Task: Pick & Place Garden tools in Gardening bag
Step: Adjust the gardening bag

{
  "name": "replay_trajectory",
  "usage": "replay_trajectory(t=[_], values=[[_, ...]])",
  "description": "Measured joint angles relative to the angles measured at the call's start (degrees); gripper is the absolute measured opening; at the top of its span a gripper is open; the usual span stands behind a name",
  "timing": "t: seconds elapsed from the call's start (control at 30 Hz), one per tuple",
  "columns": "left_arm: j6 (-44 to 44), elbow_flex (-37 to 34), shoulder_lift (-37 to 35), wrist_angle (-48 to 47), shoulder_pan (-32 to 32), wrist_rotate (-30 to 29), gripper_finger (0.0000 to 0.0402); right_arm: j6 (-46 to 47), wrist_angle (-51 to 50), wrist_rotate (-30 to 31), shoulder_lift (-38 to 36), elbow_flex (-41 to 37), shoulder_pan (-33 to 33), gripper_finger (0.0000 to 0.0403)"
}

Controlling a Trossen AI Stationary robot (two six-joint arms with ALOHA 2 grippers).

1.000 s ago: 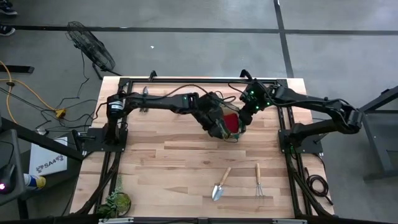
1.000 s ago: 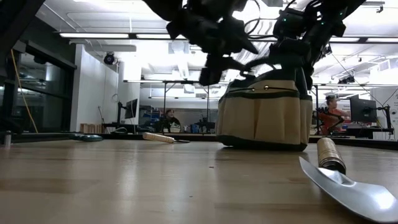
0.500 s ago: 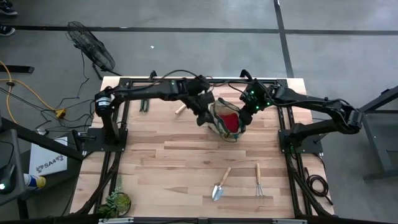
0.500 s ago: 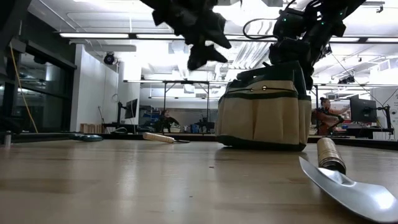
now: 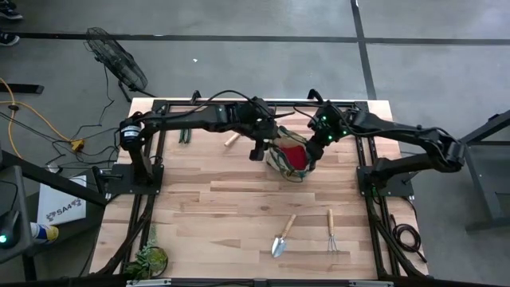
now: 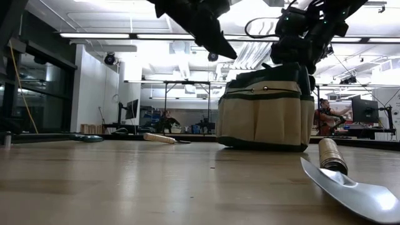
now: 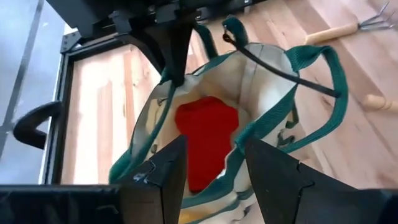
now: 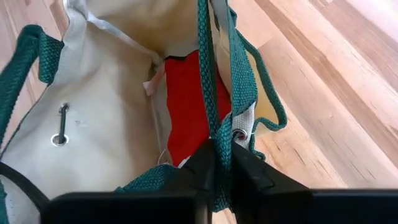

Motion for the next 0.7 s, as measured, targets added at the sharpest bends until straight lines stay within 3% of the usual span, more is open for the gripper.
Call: replay_trajectory(t=[0.33, 0.7], values=[[4.33, 0.00, 0.02, -2.14, 0.02, -0.92, 0.0159, 2.45, 0.10, 1.62, -6.36, 0.00, -0.04, 0.0111], [9.29, 0.00, 0.31, -2.86, 0.02, -0.85, 0.0159, 7.92, 0.23, 1.63, -14.58, 0.00, -0.04, 0.0164]])
